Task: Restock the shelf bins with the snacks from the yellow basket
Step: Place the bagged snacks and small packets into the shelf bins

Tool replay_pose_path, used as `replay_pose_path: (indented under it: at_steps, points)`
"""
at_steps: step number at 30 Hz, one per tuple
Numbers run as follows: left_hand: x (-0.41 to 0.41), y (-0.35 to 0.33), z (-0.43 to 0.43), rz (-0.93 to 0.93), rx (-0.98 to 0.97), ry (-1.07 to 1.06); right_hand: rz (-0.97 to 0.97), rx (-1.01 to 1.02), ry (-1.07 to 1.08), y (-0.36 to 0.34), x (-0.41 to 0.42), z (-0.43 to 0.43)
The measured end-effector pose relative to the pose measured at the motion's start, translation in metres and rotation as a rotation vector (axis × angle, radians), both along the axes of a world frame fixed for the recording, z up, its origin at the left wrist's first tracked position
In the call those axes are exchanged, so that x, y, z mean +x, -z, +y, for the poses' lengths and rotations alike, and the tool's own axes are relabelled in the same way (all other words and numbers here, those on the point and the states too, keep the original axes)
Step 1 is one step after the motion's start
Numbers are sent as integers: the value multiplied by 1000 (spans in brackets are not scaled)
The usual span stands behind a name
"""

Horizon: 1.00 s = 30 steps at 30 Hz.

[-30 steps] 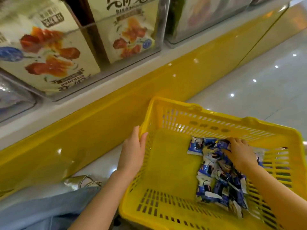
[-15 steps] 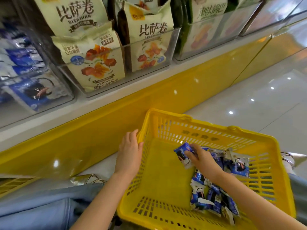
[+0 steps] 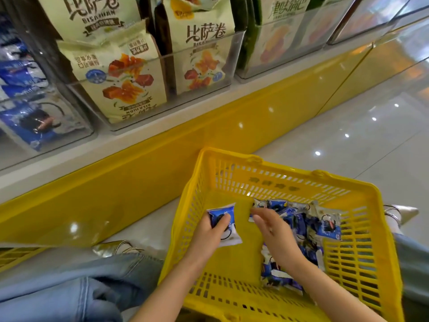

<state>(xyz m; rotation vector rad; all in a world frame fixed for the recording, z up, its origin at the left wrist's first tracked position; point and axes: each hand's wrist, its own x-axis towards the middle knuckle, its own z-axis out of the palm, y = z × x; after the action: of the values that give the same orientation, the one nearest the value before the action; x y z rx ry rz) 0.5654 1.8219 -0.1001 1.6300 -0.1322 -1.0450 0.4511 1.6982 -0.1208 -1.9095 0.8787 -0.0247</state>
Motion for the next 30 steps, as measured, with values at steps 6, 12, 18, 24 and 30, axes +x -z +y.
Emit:
replay_pose_path:
  at_steps: [6, 12, 18, 24, 30]
  points:
    - [0, 12, -15, 29, 34, 56, 450, -395, 352, 47, -74, -106]
    - [-11, 21, -34, 109, 64, 85, 712, -271, 147, 72, -97, -129]
    - [-15, 25, -38, 82, 90, 131, 751, -276, 123, 83, -95, -112]
    - [-17, 21, -26, 76, 96, 125, 867, -278, 47, 83, -96, -93]
    - [-13, 20, -11, 64, 126, 111, 590, -243, 137, 63, -81, -69]
